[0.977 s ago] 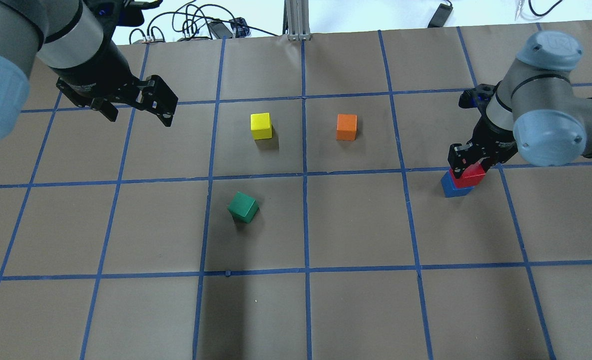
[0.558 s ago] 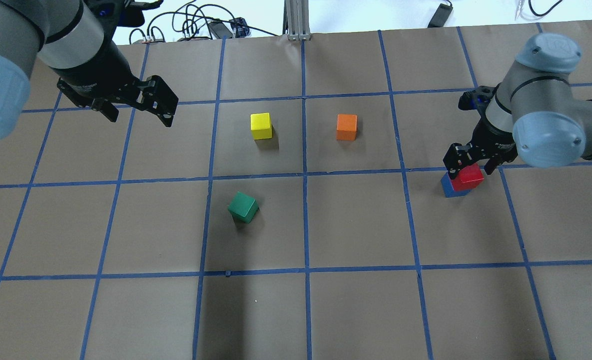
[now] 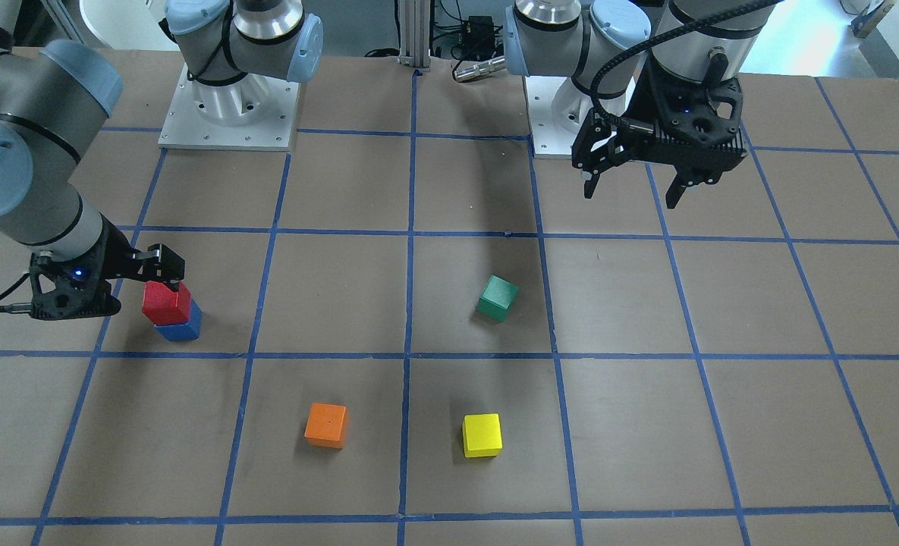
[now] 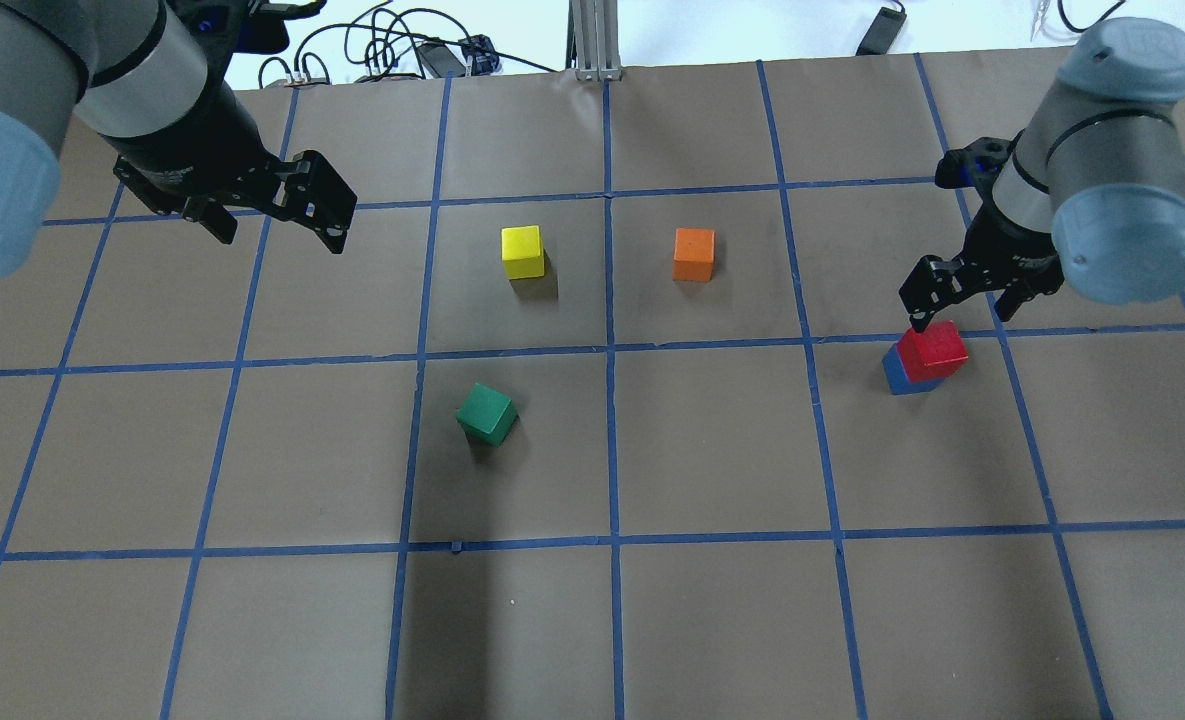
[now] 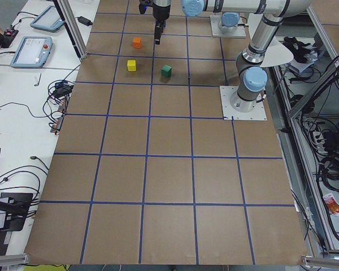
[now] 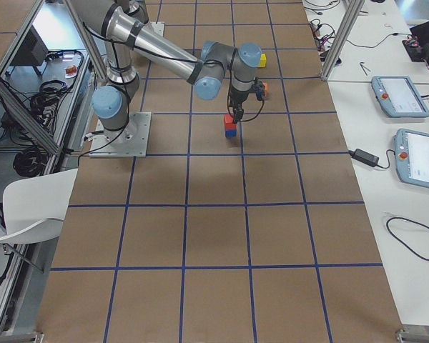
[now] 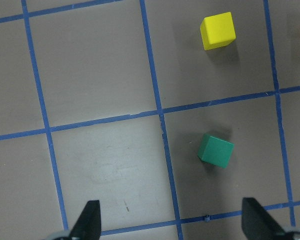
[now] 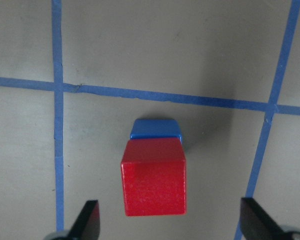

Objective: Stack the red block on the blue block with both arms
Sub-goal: 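Open the right gripper and lift it away from the stack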

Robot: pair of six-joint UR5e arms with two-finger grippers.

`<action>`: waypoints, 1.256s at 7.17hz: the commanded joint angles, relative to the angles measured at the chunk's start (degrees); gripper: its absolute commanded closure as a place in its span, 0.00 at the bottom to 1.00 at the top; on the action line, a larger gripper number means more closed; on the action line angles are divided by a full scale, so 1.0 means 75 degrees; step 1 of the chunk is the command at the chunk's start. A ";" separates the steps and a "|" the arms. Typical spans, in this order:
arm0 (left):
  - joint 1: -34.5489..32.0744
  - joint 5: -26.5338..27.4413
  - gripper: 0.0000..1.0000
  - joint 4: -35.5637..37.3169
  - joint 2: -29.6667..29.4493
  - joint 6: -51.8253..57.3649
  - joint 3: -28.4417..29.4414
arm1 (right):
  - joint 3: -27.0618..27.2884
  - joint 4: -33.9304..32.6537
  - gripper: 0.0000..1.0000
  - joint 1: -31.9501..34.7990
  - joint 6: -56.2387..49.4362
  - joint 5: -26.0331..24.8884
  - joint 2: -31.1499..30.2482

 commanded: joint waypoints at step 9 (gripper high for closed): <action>0.0000 0.0000 0.00 0.0004 -0.0007 0.0000 -0.0002 | -0.2060 0.2614 0.00 0.1850 0.2416 0.0096 -0.0924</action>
